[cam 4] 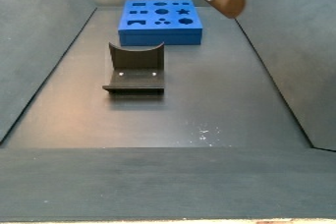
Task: Pick up the round object. Move up. Place the round object on the fixture. Regrasp the round object. Move to above the board. Insert the round object.
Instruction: Place the round object on the fixture.
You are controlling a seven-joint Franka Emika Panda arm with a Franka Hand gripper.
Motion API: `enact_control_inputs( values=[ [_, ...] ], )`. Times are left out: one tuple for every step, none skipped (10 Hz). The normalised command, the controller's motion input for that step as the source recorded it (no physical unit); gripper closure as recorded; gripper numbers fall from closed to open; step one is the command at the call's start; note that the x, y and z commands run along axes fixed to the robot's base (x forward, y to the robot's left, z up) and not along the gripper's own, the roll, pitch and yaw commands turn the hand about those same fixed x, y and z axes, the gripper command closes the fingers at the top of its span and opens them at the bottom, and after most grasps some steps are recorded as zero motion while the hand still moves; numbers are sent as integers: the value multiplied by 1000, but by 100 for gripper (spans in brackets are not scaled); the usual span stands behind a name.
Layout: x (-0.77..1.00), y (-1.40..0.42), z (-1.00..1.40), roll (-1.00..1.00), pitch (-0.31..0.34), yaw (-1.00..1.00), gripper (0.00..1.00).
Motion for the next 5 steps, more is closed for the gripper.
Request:
enact_control_inputs(
  values=[
    [1000, -238, 53, -322, 229, -1000, 100],
    [1000, -223, 51, -389, 277, -1000, 100],
    [1000, -201, 48, -549, 383, -1000, 100],
    [1000, -191, 47, -534, 358, -590, 100],
    [1000, -168, 42, -428, 286, -283, 100]
  ],
)
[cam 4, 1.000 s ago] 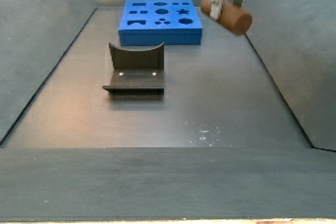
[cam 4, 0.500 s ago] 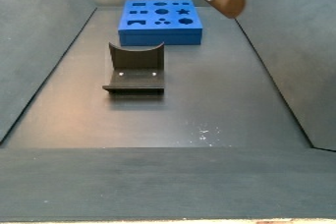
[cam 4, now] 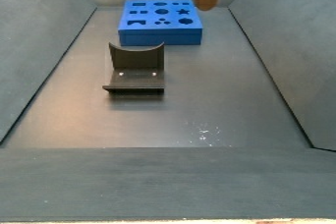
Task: Pick up the round object. Move up. Place the round object on the fixture. Regrasp the round object. Move to above the board. Insert the round object.
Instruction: Place the round object on the fixture.
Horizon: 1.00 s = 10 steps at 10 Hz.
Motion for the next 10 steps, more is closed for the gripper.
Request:
enact_control_inputs(
  values=[
    [1000, -159, 38, -336, 233, -166, 100],
    [1000, -144, 37, -272, 204, -102, 100],
    [1000, -130, 33, -238, 195, -67, 100],
    [1000, -120, 32, -223, 203, -50, 100],
    [1000, -109, 31, -206, 216, -36, 100],
    [1000, -96, 27, -181, 221, -22, 100],
    [919, 1000, -120, -1000, 87, 84, 100],
    [871, 1000, -121, -1000, 92, 85, 100],
    [908, 1000, -100, -1000, 110, 44, 100],
    [948, 1000, -84, -1000, 129, 34, 100]
  ],
)
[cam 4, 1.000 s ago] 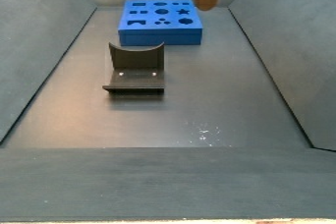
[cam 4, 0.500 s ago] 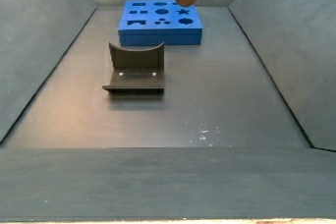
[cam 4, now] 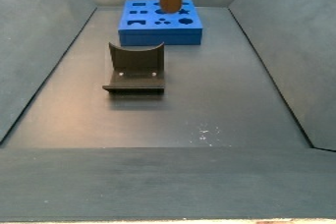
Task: Pick up the round object. Move up. Place the round object on the fixture. Regrasp the round object. Move to above the board. Insert the round object.
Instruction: Place the round object on the fixture.
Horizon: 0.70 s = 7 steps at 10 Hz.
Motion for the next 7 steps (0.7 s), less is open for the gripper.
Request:
enact_control_inputs(
  values=[
    [991, 912, -51, -1000, 178, 17, 100],
    [921, 734, -38, -1000, 199, 3, 100],
    [829, 511, -35, -1000, 227, -25, 100],
    [785, 406, -26, -1000, 240, -37, 100],
    [700, 201, -17, -1000, 276, -71, 100],
    [641, 77, -16, -1000, 301, -101, 100],
    [574, 59, -16, -915, 297, -93, 100]
  ],
)
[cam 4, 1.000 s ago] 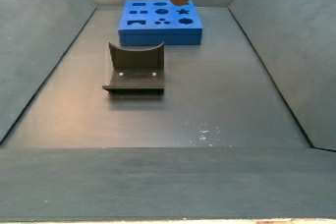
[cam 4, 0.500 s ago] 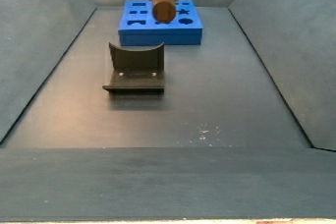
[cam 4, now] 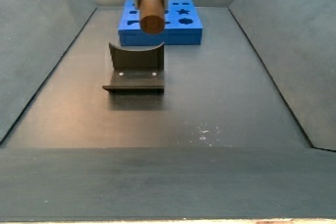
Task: Pick up the round object. Move up. Place the round object on the fixture. Regrasp the round object. Move to above the board. Insert the round object.
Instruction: Place the round object on the fixture.
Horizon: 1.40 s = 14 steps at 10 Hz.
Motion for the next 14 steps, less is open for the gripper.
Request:
enact_control_inputs(
  values=[
    [477, 67, -13, -699, 253, -111, 100],
    [411, 64, -12, -547, 212, -123, 100],
    [342, 53, -10, -430, 187, -124, 100],
    [247, 46, -12, -354, 153, -118, 100],
    [178, 45, -9, -332, 136, -107, 100],
    [147, 78, -1000, -1000, -32, -124, 100],
    [126, 79, -1000, -1000, -42, -122, 100],
    [133, 90, -1000, -1000, -41, -124, 100],
    [147, 85, -1000, -1000, -20, -120, 100],
    [156, 91, -1000, -1000, -11, -118, 100],
    [164, 106, -1000, -1000, 4, -116, 100],
    [173, 110, -1000, -1000, 12, -114, 100],
    [187, 118, -1000, -1000, 35, -117, 100],
    [203, 127, -1000, -1000, 45, -120, 100]
  ],
)
